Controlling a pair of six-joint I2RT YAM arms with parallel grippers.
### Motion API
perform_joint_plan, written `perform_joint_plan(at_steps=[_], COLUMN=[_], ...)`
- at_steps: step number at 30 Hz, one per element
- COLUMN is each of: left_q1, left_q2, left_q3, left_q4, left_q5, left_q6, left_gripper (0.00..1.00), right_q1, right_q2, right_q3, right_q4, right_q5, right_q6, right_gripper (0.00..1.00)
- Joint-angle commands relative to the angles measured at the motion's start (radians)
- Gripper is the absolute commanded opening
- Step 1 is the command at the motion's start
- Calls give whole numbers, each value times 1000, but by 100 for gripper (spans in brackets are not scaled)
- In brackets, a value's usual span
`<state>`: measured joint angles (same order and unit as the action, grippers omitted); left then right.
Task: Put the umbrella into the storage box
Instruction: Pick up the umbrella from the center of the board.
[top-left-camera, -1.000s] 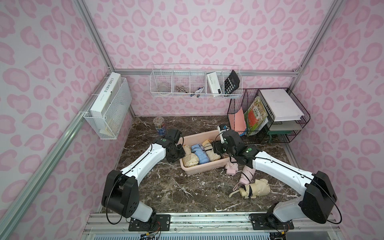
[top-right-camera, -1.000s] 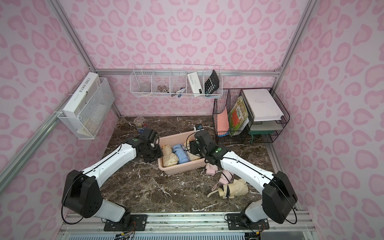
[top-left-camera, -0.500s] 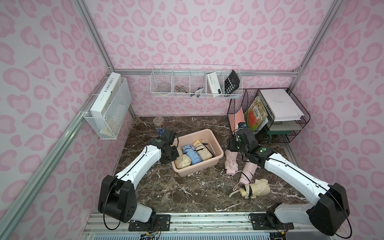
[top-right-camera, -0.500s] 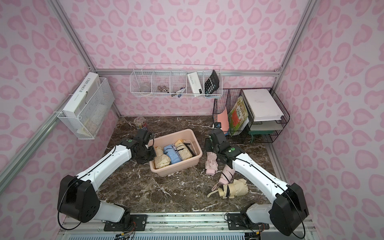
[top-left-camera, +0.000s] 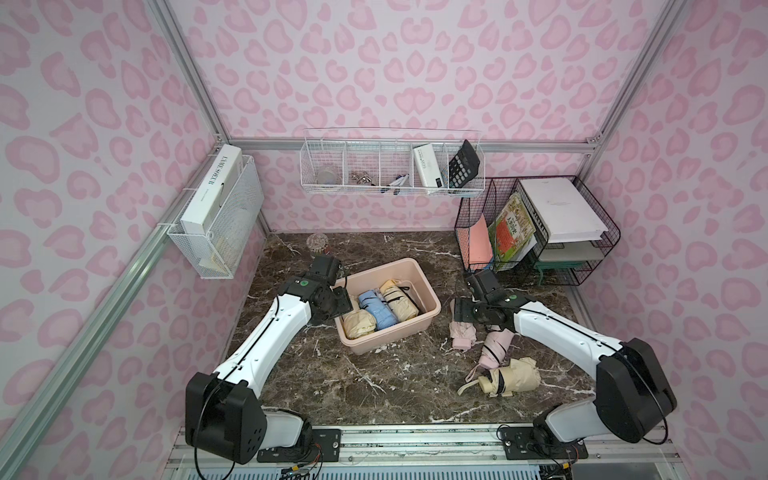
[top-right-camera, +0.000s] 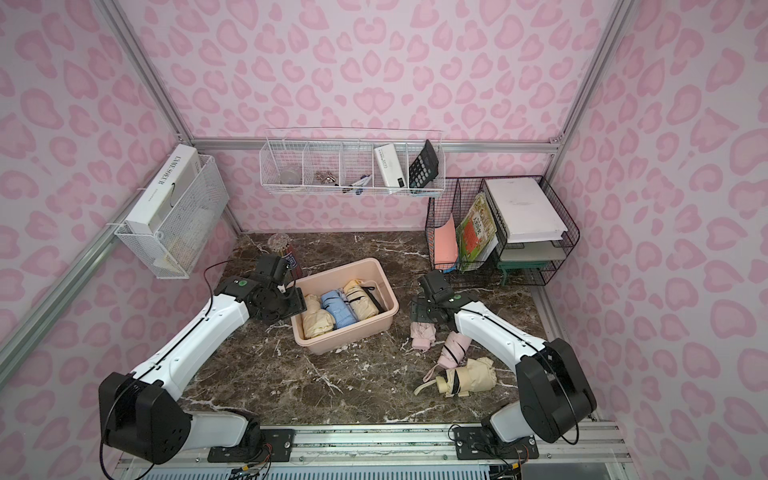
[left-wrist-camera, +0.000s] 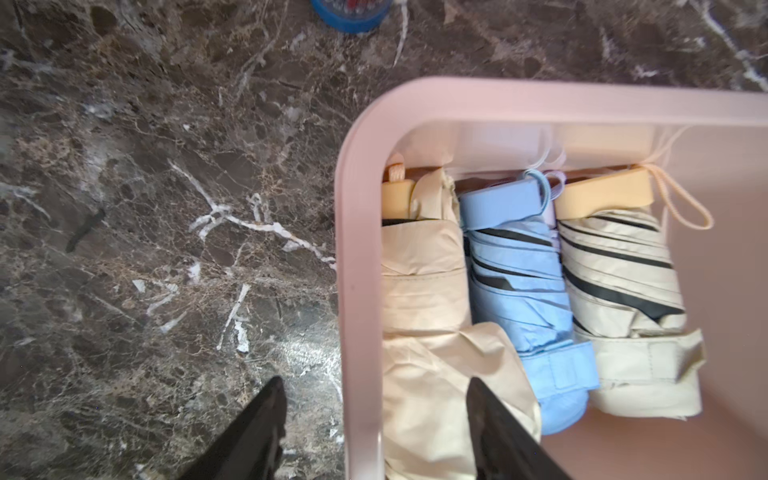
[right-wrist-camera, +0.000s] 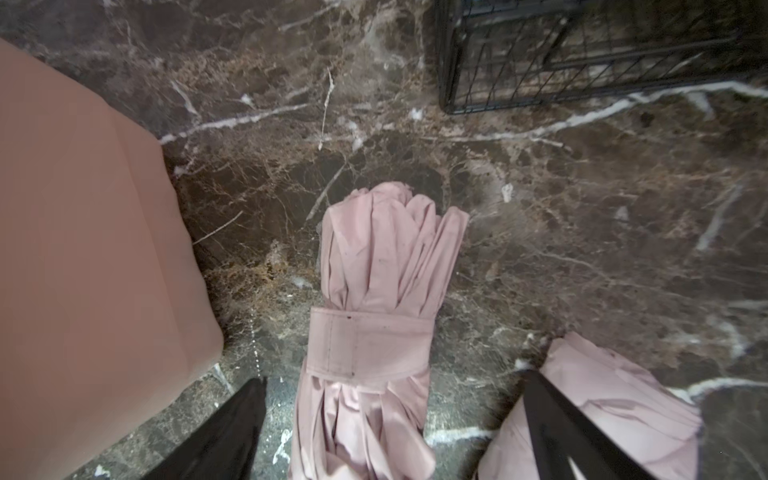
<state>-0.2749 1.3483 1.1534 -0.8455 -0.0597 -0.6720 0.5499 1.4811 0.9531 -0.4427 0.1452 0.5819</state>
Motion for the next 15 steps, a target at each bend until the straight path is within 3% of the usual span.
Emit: perform_joint_plan(at_steps=[1,9,15], left_q1=[0,2,2], left_q2=[-31,-80,-90], left_q3=[12,22,54], left_q4=[15,66,59], left_q5=[10,32,37], left_q6=[-20,-64,-59], left_gripper=[73,76,76], right_q1=[-1,-2,-3], right_q2=[43,99,133], right_q3=[2,-29,-49], right_q4=[16,59,91], right_q5=[-37,-110,-133], right_q6=[-30,-25,4], right_gripper=[91,90,82])
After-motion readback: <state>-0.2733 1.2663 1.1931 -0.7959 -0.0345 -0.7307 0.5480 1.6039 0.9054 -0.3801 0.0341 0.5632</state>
